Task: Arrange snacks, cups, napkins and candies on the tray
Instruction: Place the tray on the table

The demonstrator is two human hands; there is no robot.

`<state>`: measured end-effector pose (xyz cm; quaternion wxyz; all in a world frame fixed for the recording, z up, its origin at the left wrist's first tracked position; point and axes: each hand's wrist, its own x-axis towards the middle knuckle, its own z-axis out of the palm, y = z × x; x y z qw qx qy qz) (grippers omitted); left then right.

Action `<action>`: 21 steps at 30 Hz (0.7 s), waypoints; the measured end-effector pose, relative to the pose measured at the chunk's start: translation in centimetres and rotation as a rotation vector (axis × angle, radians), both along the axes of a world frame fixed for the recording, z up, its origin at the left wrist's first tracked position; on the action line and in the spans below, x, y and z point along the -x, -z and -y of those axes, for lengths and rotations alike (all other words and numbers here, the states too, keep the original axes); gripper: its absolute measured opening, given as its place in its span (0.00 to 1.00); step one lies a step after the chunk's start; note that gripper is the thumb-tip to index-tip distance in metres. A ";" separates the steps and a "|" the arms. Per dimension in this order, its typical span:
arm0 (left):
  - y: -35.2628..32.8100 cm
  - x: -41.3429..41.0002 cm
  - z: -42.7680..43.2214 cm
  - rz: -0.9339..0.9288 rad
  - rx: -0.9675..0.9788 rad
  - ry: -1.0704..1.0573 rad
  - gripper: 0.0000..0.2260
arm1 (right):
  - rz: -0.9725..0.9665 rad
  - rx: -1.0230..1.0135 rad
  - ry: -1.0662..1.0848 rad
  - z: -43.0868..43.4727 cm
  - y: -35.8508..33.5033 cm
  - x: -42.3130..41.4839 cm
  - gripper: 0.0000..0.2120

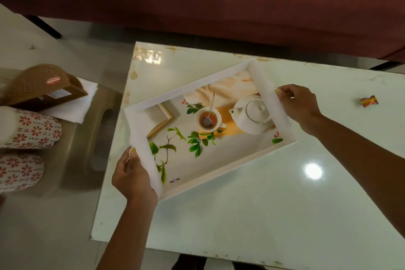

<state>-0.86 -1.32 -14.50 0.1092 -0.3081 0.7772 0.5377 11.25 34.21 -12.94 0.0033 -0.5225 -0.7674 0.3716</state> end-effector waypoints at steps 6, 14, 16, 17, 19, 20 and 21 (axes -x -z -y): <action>-1.1 2.3 0.9 0.042 -0.009 0.076 0.09 | -0.070 0.091 0.090 2.0 -1.0 -3.9 0.07; -2.0 4.2 0.6 0.009 0.029 0.309 0.08 | -0.199 0.299 0.328 6.6 -1.3 -11.0 0.06; -1.9 4.2 0.4 0.007 0.033 0.345 0.08 | -0.202 0.307 0.368 7.5 -1.2 -12.2 0.05; -1.8 4.2 0.3 0.009 0.036 0.361 0.08 | -0.206 0.310 0.383 7.9 -1.0 -12.7 0.06; -1.7 4.1 0.0 0.017 0.031 0.385 0.09 | -0.213 0.317 0.406 8.6 -0.7 -13.4 0.08; -1.6 4.1 0.0 0.017 0.025 0.391 0.10 | -0.212 0.317 0.415 8.8 -0.6 -13.6 0.08; -1.5 4.0 -0.1 0.019 0.021 0.393 0.10 | -0.210 0.315 0.422 9.0 -0.5 -13.8 0.09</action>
